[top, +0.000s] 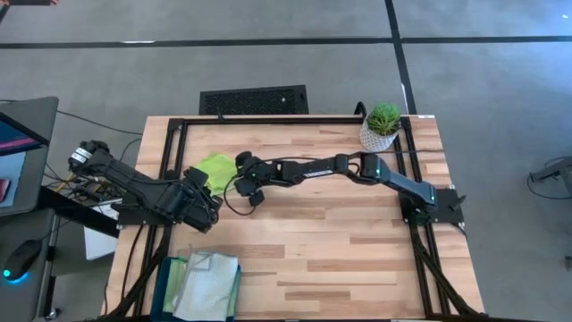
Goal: Fold microfiber towels
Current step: Fold the green microfiber cloth
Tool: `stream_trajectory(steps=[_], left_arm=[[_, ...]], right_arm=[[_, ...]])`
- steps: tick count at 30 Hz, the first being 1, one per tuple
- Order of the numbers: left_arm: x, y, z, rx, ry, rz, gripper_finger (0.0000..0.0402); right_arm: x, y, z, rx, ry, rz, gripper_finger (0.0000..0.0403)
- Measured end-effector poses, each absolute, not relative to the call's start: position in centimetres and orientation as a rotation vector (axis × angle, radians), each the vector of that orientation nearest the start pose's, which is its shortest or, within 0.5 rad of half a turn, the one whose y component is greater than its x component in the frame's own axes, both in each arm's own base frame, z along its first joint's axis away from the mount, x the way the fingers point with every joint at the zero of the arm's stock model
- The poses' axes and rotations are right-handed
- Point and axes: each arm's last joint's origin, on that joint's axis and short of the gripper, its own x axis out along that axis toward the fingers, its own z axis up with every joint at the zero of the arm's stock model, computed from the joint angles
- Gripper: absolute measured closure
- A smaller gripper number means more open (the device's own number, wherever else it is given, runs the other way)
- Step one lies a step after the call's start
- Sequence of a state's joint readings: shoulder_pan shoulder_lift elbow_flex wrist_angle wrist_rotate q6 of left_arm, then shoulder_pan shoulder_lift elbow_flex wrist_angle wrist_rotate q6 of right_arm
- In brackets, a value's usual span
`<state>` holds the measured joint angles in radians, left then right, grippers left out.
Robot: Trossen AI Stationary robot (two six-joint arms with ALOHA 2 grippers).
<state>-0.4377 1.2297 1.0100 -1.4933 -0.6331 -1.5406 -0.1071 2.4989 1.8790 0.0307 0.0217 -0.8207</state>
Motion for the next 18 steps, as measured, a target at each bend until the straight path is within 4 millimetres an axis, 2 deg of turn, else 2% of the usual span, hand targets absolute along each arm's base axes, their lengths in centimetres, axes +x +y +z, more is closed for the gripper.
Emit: stream_trajectory(steps=[9,18], left_arm=[[16.2,-5.7,26.7,-0.397,0.922,1.100,0.0319],[16.2,-5.7,26.7,-0.403,0.917,1.104,0.0319]], right_arm=[[54.3,-6.9,10.2,-0.790,0.620,0.122,0.0269],[54.4,-6.6,10.2,-0.806,0.618,0.125,0.0269]])
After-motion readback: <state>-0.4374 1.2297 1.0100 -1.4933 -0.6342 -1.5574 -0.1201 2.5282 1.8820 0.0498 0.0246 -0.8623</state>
